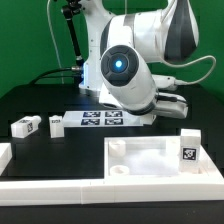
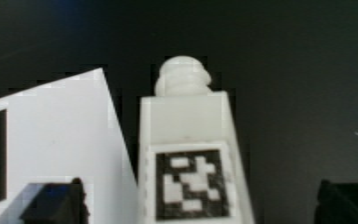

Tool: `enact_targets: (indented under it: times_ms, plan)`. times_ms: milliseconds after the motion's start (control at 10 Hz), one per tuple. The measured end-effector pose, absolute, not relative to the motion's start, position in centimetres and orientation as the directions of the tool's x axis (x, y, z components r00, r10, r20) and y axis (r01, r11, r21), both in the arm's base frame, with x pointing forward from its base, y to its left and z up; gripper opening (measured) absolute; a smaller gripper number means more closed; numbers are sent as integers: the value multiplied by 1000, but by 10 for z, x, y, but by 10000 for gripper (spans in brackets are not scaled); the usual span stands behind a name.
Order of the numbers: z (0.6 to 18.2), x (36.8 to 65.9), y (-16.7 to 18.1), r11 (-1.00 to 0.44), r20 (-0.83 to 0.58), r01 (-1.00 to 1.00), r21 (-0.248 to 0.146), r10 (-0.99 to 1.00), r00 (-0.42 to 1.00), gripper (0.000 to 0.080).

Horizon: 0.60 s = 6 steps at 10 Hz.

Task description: Assemble square table

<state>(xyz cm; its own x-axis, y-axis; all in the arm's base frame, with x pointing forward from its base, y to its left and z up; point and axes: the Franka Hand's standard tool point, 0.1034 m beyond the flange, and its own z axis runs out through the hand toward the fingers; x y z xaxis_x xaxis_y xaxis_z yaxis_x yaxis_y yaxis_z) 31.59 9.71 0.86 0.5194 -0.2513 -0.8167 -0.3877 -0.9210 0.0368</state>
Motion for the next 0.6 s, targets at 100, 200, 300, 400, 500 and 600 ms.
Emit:
enact_targets:
  times_ms: [100,200,300,400,500,600]
  plan:
    - [9,317,97,-921,-816,-388,37,-252,521,649]
    - [8,317,96,-921,-816,-388,37,-252,520,649]
    - [8,316,96,-921,-817,-389,37,-252,519,528]
    - [8,316,96,-920,-817,-389,38,-253,519,388]
    - [8,316,96,-920,-817,-389,38,-253,519,286]
    - [8,316,96,-920,-817,-389,38,-253,518,286]
